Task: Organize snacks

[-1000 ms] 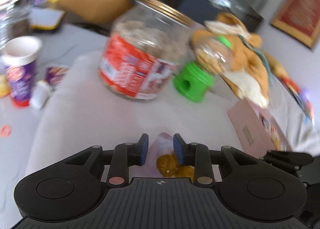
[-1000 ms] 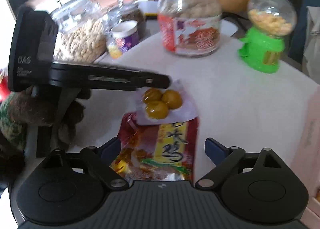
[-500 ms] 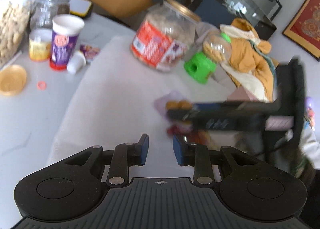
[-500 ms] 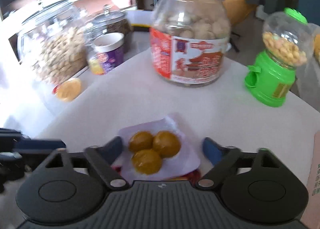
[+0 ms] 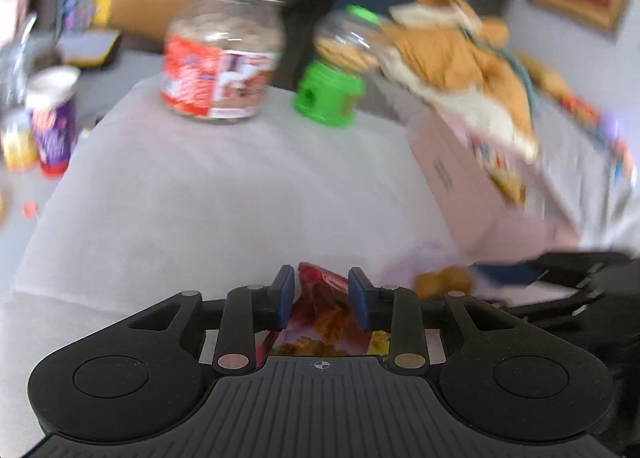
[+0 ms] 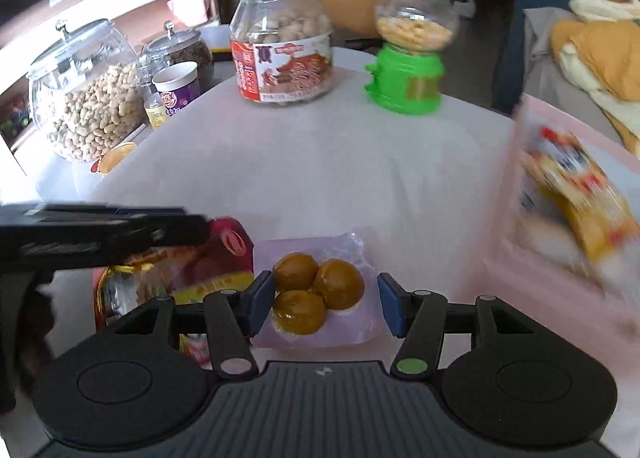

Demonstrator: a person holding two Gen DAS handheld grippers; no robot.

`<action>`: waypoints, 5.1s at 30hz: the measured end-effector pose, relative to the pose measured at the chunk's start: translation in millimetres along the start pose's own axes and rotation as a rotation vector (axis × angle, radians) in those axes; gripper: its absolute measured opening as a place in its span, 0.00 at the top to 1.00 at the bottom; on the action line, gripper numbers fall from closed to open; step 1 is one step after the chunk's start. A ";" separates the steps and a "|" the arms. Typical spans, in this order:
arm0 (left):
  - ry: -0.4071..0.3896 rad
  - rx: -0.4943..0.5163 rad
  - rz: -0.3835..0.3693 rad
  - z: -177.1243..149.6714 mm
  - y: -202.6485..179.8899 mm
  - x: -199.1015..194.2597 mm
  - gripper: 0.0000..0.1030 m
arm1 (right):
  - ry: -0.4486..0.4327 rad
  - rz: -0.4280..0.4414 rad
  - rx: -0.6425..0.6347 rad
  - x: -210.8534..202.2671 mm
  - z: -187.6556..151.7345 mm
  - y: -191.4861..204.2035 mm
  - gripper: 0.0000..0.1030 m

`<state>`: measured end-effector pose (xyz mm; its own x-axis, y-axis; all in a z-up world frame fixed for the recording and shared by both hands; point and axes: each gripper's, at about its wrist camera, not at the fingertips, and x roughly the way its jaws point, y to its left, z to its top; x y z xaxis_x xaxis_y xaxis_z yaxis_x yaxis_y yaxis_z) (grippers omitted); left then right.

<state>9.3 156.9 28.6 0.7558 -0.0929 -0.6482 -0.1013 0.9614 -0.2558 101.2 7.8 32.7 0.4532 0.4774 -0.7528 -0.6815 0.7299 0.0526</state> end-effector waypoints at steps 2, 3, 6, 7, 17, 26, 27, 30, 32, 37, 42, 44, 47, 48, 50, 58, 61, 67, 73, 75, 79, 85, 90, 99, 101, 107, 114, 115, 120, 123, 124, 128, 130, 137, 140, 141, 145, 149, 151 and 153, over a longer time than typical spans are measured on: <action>0.002 0.093 0.032 -5.1 -15.6 -2.6 0.66 | -0.028 -0.021 0.014 -18.8 -20.9 -7.5 0.46; -0.001 0.120 0.045 -6.8 -20.8 -3.1 0.66 | -0.039 -0.038 0.014 -25.1 -30.0 -11.9 0.46; -0.005 0.162 0.076 -8.3 -29.1 -6.1 0.66 | -0.060 -0.143 0.001 -39.2 -53.3 -27.8 0.46; -0.004 0.166 0.080 -8.6 -29.5 -6.3 0.66 | -0.058 -0.167 0.010 -41.0 -59.8 -34.4 0.45; -0.037 0.243 0.084 -10.5 -39.3 -31.1 0.66 | -0.115 -0.195 0.176 -53.5 -103.8 -76.3 0.14; 0.029 0.500 0.065 -48.9 -80.1 -27.9 0.45 | -0.129 -0.196 0.215 -53.0 -106.4 -81.9 0.08; 0.036 0.501 0.056 -49.0 -81.5 -26.2 0.36 | -0.129 -0.196 0.216 -53.2 -106.6 -82.1 0.08; 0.058 0.518 0.026 -50.2 -84.8 -22.5 0.22 | -0.131 -0.196 0.218 -53.3 -106.7 -81.9 0.08; 0.053 0.525 0.036 -51.3 -86.1 -21.9 0.22 | -0.131 -0.197 0.217 -53.1 -106.4 -82.1 0.08; 0.034 0.507 0.140 -47.8 -73.8 -16.3 0.19 | -0.127 -0.210 0.223 -52.0 -105.9 -81.9 0.04; 0.064 0.418 0.108 -30.6 -51.2 -9.0 0.18 | -0.123 -0.216 0.228 -50.7 -105.5 -82.4 0.02; 0.079 0.390 0.124 -25.7 -46.0 -4.7 0.17 | -0.123 -0.216 0.228 -50.7 -105.4 -82.7 0.02; 0.100 0.400 0.136 -22.8 -46.7 -1.0 0.16 | -0.123 -0.215 0.228 -50.7 -105.6 -82.6 0.02; 0.104 0.403 0.138 -23.2 -47.2 -0.7 0.16 | -0.123 -0.216 0.228 -50.7 -105.5 -82.7 0.02; 0.111 0.390 0.136 -21.3 -44.9 -1.1 0.16 | -0.123 -0.215 0.228 -50.5 -105.3 -82.9 0.02; 0.083 0.283 0.177 -15.6 -17.8 -1.5 0.14 | -0.123 -0.215 0.227 -50.3 -105.1 -82.9 0.02; 0.076 0.265 0.159 -16.2 -15.6 1.0 0.10 | -0.123 -0.214 0.227 -50.3 -105.3 -82.8 0.02; 0.032 0.254 0.175 -21.0 -17.2 -2.6 0.18 | -0.122 -0.213 0.225 -49.8 -105.2 -82.5 0.01; 0.009 0.231 0.117 -24.3 -30.5 -8.5 0.36 | -0.122 -0.213 0.225 -49.9 -105.0 -82.6 0.01; 0.013 0.222 0.044 -26.7 -40.4 -9.7 0.37 | -0.122 -0.213 0.225 -49.9 -105.0 -82.7 0.01; 0.021 0.269 -0.046 -36.8 -68.9 -8.4 0.38 | -0.122 -0.213 0.225 -49.7 -104.7 -82.6 0.00; 0.003 0.318 -0.074 -50.3 -95.3 1.6 0.37 | -0.124 -0.215 0.234 -49.7 -105.4 -83.3 0.00; -0.030 0.335 -0.060 -55.9 -98.9 4.3 0.37 | -0.131 -0.206 0.256 -51.8 -106.8 -87.9 0.00; -0.051 0.343 -0.053 -59.3 -97.8 2.7 0.36 | -0.203 -0.268 0.438 -94.1 -123.6 -130.3 0.01; -0.052 0.339 -0.055 -59.2 -96.8 2.7 0.36 | -0.199 -0.380 0.434 -98.0 -125.2 -139.5 0.01; -0.053 0.337 -0.057 -59.6 -95.8 2.5 0.36 | -0.109 -0.391 0.383 -81.3 -129.8 -137.6 0.07; -0.054 0.347 -0.047 -60.7 -97.9 2.0 0.36 | -0.136 -0.258 0.223 -87.4 -122.8 -92.0 0.07; -0.054 0.349 -0.046 -60.8 -98.1 2.0 0.36 | -0.154 -0.241 0.213 -90.7 -120.4 -88.3 0.07; -0.054 0.355 -0.041 -61.4 -99.1 2.6 0.36 | -0.136 -0.205 0.137 -78.4 -97.9 -77.7 0.07; -0.054 0.358 -0.039 -61.5 -99.4 2.6 0.36 | -0.059 -0.146 0.137 -47.4 -82.0 -81.9 0.07; -0.054 0.359 -0.038 -61.5 -99.7 2.6 0.36 | -0.038 -0.118 0.149 -38.0 -79.1 -83.6 0.02; -0.054 0.386 -0.022 -64.1 -102.5 2.0 0.35 | -0.064 -0.148 0.102 -27.5 -72.3 -70.7 0.17; -0.061 0.426 0.000 -67.8 -106.8 0.7 0.35 | -0.067 -0.119 0.070 -35.8 -73.2 -62.8 0.30; -0.075 0.342 -0.042 -55.8 -101.6 -8.2 0.54 | -0.081 -0.117 0.148 -73.4 -102.6 -78.0 0.31; -0.137 0.375 -0.053 -37.7 -119.8 -21.1 0.79 | -0.125 -0.118 0.189 -95.4 -112.2 -92.0 0.32; -0.153 0.390 -0.061 -28.5 -127.9 -23.4 0.80 | -0.140 -0.124 0.195 -102.3 -115.2 -95.5 0.33; -0.191 0.410 -0.089 1.5 -151.2 -21.1 0.86 | -0.188 -0.139 0.235 -121.5 -122.6 -108.8 0.34; -0.176 0.347 -0.147 24.9 -155.0 -19.7 0.87 | -0.225 -0.132 0.264 -129.8 -134.2 -113.9 0.34; -0.153 0.353 -0.167 24.1 -154.5 -17.4 0.87 | -0.241 -0.130 0.264 -130.5 -137.9 -114.4 0.34; -0.143 0.386 -0.144 17.9 -154.8 -11.1 0.86 | -0.239 -0.141 0.268 -126.1 -136.0 -112.2 0.34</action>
<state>28.2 13.8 88.3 0.8294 -0.2221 -0.5125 0.2403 0.9702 -0.0316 42.4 -200.8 32.5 0.6744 0.4407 -0.5924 -0.4430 0.8834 0.1530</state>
